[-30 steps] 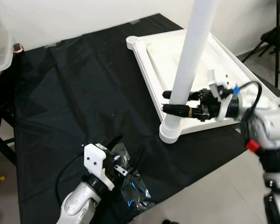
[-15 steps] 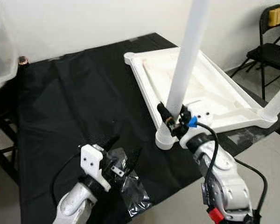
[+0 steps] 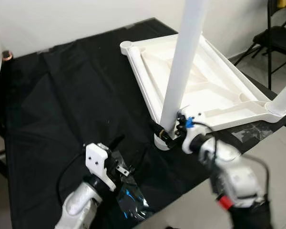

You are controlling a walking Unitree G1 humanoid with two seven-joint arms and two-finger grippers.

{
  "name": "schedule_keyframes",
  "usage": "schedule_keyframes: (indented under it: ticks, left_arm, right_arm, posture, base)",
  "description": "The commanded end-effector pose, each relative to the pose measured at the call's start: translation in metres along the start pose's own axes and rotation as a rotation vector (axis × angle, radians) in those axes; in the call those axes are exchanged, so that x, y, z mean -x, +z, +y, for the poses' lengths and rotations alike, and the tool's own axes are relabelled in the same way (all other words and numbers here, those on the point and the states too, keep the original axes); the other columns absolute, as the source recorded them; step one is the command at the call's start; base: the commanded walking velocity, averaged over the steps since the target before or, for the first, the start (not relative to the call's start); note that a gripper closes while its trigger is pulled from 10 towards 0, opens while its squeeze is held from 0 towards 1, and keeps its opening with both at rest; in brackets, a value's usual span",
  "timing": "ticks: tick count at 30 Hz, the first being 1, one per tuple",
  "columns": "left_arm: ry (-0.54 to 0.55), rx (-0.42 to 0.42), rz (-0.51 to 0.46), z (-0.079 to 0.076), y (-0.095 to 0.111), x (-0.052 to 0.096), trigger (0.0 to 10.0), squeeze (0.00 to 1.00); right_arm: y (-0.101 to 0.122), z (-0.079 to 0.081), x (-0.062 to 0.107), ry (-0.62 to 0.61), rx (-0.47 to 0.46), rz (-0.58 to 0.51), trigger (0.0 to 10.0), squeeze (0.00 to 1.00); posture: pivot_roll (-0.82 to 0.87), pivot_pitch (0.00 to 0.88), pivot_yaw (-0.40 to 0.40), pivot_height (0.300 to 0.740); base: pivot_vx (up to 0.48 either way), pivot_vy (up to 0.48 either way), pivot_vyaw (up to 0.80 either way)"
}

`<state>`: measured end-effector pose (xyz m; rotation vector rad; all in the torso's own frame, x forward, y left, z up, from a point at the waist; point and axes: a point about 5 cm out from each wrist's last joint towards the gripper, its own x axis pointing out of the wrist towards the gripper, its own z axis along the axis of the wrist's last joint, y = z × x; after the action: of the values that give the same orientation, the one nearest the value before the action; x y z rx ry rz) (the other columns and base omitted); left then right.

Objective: Building children table

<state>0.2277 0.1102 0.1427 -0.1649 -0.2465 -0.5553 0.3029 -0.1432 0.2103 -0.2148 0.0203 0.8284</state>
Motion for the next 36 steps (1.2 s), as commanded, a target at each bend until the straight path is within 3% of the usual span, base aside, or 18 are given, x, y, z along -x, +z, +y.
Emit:
schedule_keyframes:
  ticks: [1, 5, 11, 13, 14, 22, 28, 30, 31, 33, 34, 35, 36]
  left_arm:
    - [0.011, 0.002, 0.015, 0.0, -0.005, 0.004, 10.0, 0.0]
    - [0.012, 0.002, 0.015, -0.001, -0.005, 0.004, 10.0, 0.0]
    - [0.013, 0.001, 0.017, -0.002, -0.006, 0.005, 10.0, 0.0]
    - [0.012, 0.001, 0.017, -0.002, -0.006, 0.005, 10.0, 0.0]
    - [0.012, 0.001, 0.017, -0.003, -0.006, 0.005, 10.0, 0.0]
    - [0.014, 0.001, 0.016, -0.003, -0.005, 0.005, 10.0, 0.0]
    - [0.013, 0.003, 0.015, -0.003, -0.004, 0.005, 10.0, 0.0]
    - [0.014, 0.003, 0.013, -0.003, -0.004, 0.006, 10.0, 0.0]
    - [0.014, 0.003, 0.013, -0.003, -0.004, 0.006, 10.0, 0.0]
    - [0.015, 0.002, 0.011, -0.003, -0.003, 0.006, 10.0, 0.0]
    - [0.016, 0.001, 0.011, -0.002, -0.002, 0.007, 10.0, 0.0]
    - [0.019, -0.001, 0.01, -0.002, -0.001, 0.008, 10.0, 0.0]
    - [0.019, -0.001, 0.01, -0.002, -0.001, 0.008, 10.0, 0.0]
  right_arm:
    - [0.002, 0.0, 0.002, 0.106, 0.009, -0.014, 10.0, 0.0]
    - [0.012, -0.015, 0.006, 0.234, 0.08, 0.004, 10.0, 0.0]
    - [0.039, -0.042, -0.003, 0.287, 0.114, -0.062, 10.0, 0.0]
    - [0.042, -0.045, -0.005, 0.29, 0.118, -0.07, 10.0, 0.0]
    - [0.044, -0.047, -0.005, 0.318, 0.12, -0.073, 0.0, 0.0]
    - [0.049, -0.052, 0.0, 0.416, 0.133, -0.058, 0.0, 0.0]
    - [0.037, -0.048, 0.008, 0.466, 0.109, -0.023, 0.0, 0.0]
    - [0.012, -0.026, 0.012, 0.483, 0.017, 0.009, 0.0, 0.0]
    - [0.012, -0.026, 0.012, 0.483, 0.017, 0.009, 0.0, 0.0]
    - [-0.015, -0.001, 0.009, 0.428, -0.098, 0.049, 0.0, 0.0]
    - [-0.033, 0.009, -0.003, 0.211, -0.142, 0.074, 0.0, 0.0]
    - [-0.053, 0.011, -0.005, -0.208, -0.232, 0.094, 0.0, 0.0]
    - [-0.053, 0.011, -0.005, -0.208, -0.232, 0.094, 0.0, 0.0]
  posture:
    - [0.0, 0.193, 0.001, 0.74]
    - [0.01, 0.188, -0.001, 0.74]
    - [0.02, 0.185, -0.001, 0.74]
    - [0.02, 0.186, -0.001, 0.74]
    - [0.03, 0.189, -0.002, 0.74]
    - [0.03, 0.196, -0.001, 0.74]
    - [0.02, 0.204, 0.0, 0.74]
    - [0.01, 0.212, -0.005, 0.74]
    - [0.01, 0.212, -0.005, 0.74]
    - [0.01, 0.212, -0.005, 0.74]
    - [0.02, 0.222, -0.014, 0.74]
    - [0.01, 0.232, -0.012, 0.74]
    - [0.01, 0.232, -0.012, 0.74]
  base:
    - [0.0, 0.0, 0.0]
    - [0.0, 0.0, 0.0]
    - [0.0, 0.0, 0.0]
    - [0.0, 0.0, 0.0]
    - [0.0, 0.0, 0.0]
    - [0.0, 0.0, 0.0]
    - [0.0, 0.0, 0.0]
    - [0.0, 0.0, 0.0]
    - [0.0, 0.0, 0.0]
    - [0.0, 0.0, 0.0]
    - [0.0, 0.0, 0.0]
    - [0.0, 0.0, 0.0]
    - [0.0, 0.0, 0.0]
